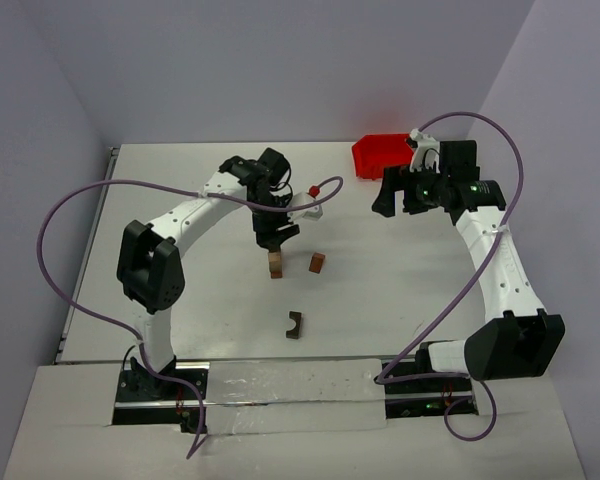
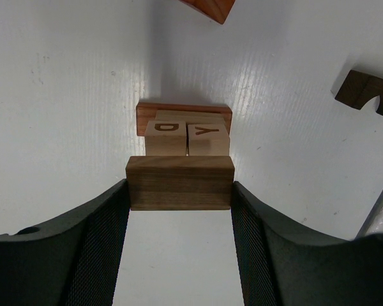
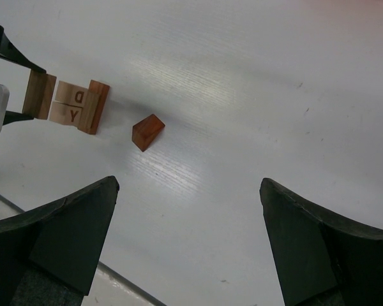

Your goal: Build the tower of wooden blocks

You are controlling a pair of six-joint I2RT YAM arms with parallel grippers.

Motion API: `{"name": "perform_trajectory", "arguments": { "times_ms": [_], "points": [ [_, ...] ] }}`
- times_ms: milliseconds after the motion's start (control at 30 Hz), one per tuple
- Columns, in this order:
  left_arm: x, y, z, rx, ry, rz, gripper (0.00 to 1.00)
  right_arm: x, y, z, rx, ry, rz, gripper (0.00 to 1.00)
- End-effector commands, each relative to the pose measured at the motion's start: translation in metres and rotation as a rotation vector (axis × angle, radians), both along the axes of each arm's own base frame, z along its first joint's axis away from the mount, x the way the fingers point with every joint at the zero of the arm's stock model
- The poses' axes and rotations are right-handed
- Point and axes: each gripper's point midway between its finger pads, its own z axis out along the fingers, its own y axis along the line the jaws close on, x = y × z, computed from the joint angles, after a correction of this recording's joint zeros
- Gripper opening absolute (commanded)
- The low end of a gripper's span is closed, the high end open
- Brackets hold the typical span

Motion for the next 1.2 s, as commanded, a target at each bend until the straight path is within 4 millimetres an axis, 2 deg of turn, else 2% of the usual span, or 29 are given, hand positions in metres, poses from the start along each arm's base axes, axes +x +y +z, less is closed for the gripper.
{"name": "perform_trajectory", "arguments": {
  "times_ms": [0,333,467,800,1167],
  "points": [
    [0.003,-0.005,0.000,-0.011,-0.024,0.011,0.00,-0.002,0.003,0.001,-0.020,-0.016,0.022,1.00],
    [0.004,-0.006,-0.005,-0.010,-0.031,0.021,0.03,-0.004,0.006,-0.002,-0.023,-0.016,0.033,1.00],
    [0.001,-0.006,-0.006,-0.007,-0.043,0.010,0.10,-0.005,0.007,-0.003,-0.018,-0.011,0.040,1.00],
    [-0.002,-0.004,-0.006,-0.009,-0.047,-0.002,0.15,-0.007,0.011,-0.004,-0.012,-0.007,0.052,1.00],
    [-0.002,-0.005,-0.004,-0.019,-0.066,-0.017,0.27,-0.008,0.014,-0.005,-0.004,0.000,0.068,1.00]
  ]
}}
